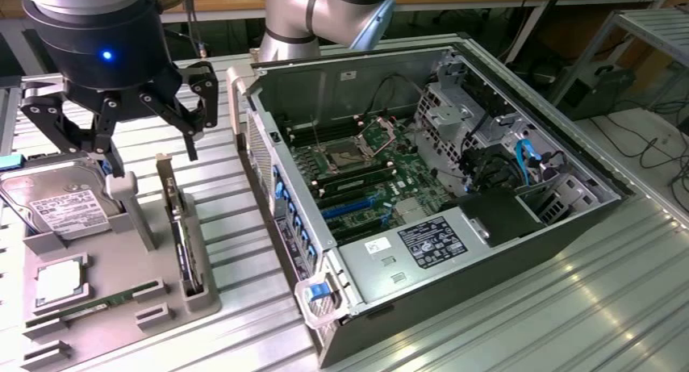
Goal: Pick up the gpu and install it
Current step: 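Pick up the gpu and move the gpu toward the slot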
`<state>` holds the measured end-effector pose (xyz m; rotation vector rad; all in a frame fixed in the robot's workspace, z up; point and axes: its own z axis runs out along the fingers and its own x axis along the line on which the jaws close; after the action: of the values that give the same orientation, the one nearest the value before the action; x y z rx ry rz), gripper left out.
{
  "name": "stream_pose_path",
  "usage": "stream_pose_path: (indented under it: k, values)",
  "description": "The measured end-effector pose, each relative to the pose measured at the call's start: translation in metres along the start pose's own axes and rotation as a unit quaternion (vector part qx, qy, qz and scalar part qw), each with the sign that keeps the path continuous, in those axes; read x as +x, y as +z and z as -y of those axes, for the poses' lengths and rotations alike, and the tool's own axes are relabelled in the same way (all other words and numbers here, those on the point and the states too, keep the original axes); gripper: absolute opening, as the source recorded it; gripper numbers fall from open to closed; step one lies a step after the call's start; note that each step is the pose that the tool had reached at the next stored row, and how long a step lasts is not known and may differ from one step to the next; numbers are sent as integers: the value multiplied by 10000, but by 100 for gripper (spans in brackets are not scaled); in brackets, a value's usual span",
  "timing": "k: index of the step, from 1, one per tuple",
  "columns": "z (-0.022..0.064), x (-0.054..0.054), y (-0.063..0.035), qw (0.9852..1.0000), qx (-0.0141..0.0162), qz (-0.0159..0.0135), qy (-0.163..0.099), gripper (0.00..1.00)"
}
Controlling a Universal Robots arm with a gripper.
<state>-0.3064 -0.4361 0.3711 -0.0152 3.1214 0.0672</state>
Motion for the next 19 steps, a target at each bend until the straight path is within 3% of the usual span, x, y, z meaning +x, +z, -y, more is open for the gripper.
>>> stream_pose_path:
  k: [8,19]
  values:
    - [59,3,91,10000,1,-1,0,74]
    - [88,8,336,10000,1,-1,0,74]
